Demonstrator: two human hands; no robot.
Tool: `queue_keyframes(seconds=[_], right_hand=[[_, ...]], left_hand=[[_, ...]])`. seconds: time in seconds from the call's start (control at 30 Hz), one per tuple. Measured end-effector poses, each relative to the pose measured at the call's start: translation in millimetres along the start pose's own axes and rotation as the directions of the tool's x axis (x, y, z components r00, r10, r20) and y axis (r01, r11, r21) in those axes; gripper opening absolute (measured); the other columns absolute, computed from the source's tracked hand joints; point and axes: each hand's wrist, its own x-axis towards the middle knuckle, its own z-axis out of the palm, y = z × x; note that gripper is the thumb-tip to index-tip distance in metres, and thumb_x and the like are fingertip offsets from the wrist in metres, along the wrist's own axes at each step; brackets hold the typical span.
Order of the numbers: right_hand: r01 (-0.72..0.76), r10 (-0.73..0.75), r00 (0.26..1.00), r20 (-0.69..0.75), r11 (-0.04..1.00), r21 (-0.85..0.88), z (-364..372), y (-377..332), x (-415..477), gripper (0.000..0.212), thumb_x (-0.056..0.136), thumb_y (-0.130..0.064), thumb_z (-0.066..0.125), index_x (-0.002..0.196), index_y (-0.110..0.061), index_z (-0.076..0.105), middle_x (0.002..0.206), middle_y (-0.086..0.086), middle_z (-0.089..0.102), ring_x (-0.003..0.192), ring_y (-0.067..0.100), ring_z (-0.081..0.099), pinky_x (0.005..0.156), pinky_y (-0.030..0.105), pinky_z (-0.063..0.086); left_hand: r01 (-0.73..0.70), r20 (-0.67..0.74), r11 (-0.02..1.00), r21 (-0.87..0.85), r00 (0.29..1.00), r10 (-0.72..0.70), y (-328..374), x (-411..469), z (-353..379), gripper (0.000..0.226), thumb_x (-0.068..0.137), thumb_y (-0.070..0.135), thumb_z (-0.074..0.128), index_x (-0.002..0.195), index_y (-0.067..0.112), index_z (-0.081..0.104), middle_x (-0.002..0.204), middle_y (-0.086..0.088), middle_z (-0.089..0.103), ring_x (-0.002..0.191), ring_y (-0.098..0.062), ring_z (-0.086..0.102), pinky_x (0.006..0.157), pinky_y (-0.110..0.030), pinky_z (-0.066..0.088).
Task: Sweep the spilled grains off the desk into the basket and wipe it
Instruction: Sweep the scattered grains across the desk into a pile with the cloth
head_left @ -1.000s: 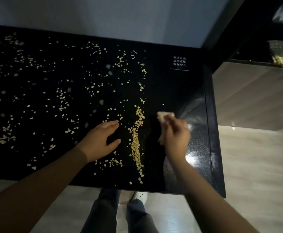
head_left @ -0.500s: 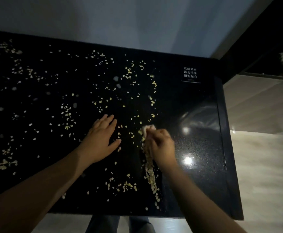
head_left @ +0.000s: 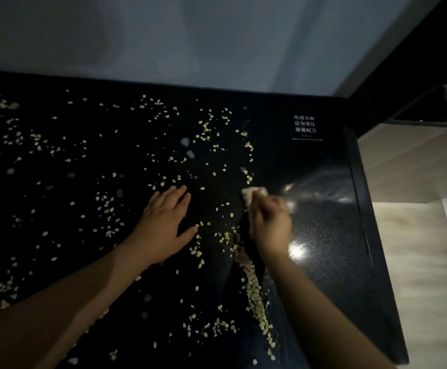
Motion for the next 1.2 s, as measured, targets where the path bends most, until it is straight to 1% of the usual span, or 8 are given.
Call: queue_keyframes(seconds=[0.1, 0.2, 0.4, 0.5, 0.73, 0.9, 1.0, 1.2], right_hand=[[0.063, -0.070, 0.994, 0.080, 0.994, 0.093, 4.4, -10.2, -15.9, 0.022, 0.093, -0.015, 0.060, 0.110, -0.023, 0.071, 0.092, -0.005, 0.058, 0.084, 0.001, 0.056, 0.075, 0.008, 0.042], [-0.048, 0.056, 0.998, -0.041, 0.983, 0.175, -20.1, -5.4, 3.5, 0.026, 0.091, -0.009, 0.062, 0.112, -0.021, 0.069, 0.097, -0.002, 0.060, 0.088, 0.003, 0.057, 0.079, 0.009, 0.044], [-0.106, 0.124, 0.934, -0.335, 0.992, 0.072, -86.7, 32.4, 98.5, 0.029, 0.088, -0.006, 0.056, 0.115, -0.009, 0.069, 0.104, 0.013, 0.060, 0.090, 0.017, 0.059, 0.082, 0.016, 0.045], [-0.153, 0.159, 0.907, -0.389, 0.987, 0.047, -104.8, 57.0, 140.4, 0.033, 0.090, -0.013, 0.050, 0.118, -0.010, 0.067, 0.105, 0.013, 0.060, 0.096, 0.026, 0.062, 0.092, 0.034, 0.049], [-0.123, 0.057, 0.968, -0.245, 0.957, -0.264, -77.7, 75.6, 166.8, 0.029, 0.087, -0.005, 0.053, 0.111, -0.008, 0.069, 0.109, 0.023, 0.055, 0.099, 0.040, 0.051, 0.081, 0.031, 0.037], [0.218, -0.208, 0.975, 0.075, 0.962, -0.162, -18.7, 26.9, 108.1, 0.027, 0.090, -0.013, 0.062, 0.117, -0.016, 0.068, 0.101, 0.011, 0.058, 0.092, 0.027, 0.049, 0.077, 0.029, 0.042], [0.270, -0.259, 0.946, 0.197, 0.962, -0.029, -2.6, 2.2, 68.5, 0.022, 0.093, -0.017, 0.060, 0.112, -0.020, 0.071, 0.095, 0.000, 0.059, 0.088, 0.015, 0.051, 0.073, 0.022, 0.041], [0.092, -0.086, 0.995, -0.051, 0.989, 0.114, -33.5, -5.7, 101.4, 0.024, 0.089, -0.006, 0.062, 0.111, -0.011, 0.070, 0.099, 0.005, 0.061, 0.085, 0.014, 0.059, 0.073, 0.008, 0.042]], left_hand=[[0.014, -0.012, 1.000, 0.004, 1.000, -0.014, 1.1, 0.9, -2.1, 0.084, 0.083, 0.068, 0.023, 0.150, 0.016, 0.022, 0.158, 0.000, 0.012, 0.146, -0.018, 0.004, 0.119, -0.036, 0.001], [0.043, -0.023, 0.999, 0.019, 0.999, -0.043, 6.0, 3.9, -4.4, 0.092, 0.075, 0.069, 0.012, 0.149, 0.016, 0.027, 0.156, -0.002, 0.019, 0.143, -0.022, 0.014, 0.116, -0.034, 0.005], [0.166, -0.039, 0.984, 0.057, 0.986, -0.164, 25.4, 14.8, 0.8, 0.082, 0.084, 0.068, 0.027, 0.149, 0.018, 0.024, 0.147, -0.005, 0.024, 0.132, -0.024, 0.022, 0.108, -0.038, 0.029], [0.203, -0.048, 0.976, 0.078, 0.979, -0.199, 29.7, 15.6, 4.6, 0.082, 0.083, 0.066, 0.026, 0.148, 0.016, 0.029, 0.144, -0.009, 0.030, 0.129, -0.027, 0.026, 0.103, -0.042, 0.037], [0.237, -0.055, 0.968, 0.085, 0.971, -0.233, 30.7, 19.0, 9.7, 0.085, 0.080, 0.066, 0.025, 0.144, 0.013, 0.038, 0.141, -0.011, 0.036, 0.124, -0.031, 0.034, 0.098, -0.040, 0.041], [0.235, -0.064, 0.970, 0.054, 0.971, -0.232, 29.9, 18.0, 9.8, 0.086, 0.079, 0.067, 0.026, 0.145, 0.013, 0.037, 0.143, -0.010, 0.034, 0.127, -0.031, 0.032, 0.100, -0.041, 0.040], [0.241, -0.064, 0.970, 0.042, 0.969, -0.238, 29.7, 18.1, 8.5, 0.089, 0.077, 0.070, 0.022, 0.147, 0.017, 0.032, 0.146, -0.007, 0.029, 0.130, -0.028, 0.026, 0.104, -0.039, 0.036], [0.229, -0.062, 0.972, 0.054, 0.972, -0.226, 29.9, 15.2, 6.6, 0.087, 0.078, 0.069, 0.020, 0.148, 0.018, 0.029, 0.146, -0.007, 0.029, 0.128, -0.026, 0.026, 0.105, -0.039, 0.033]])
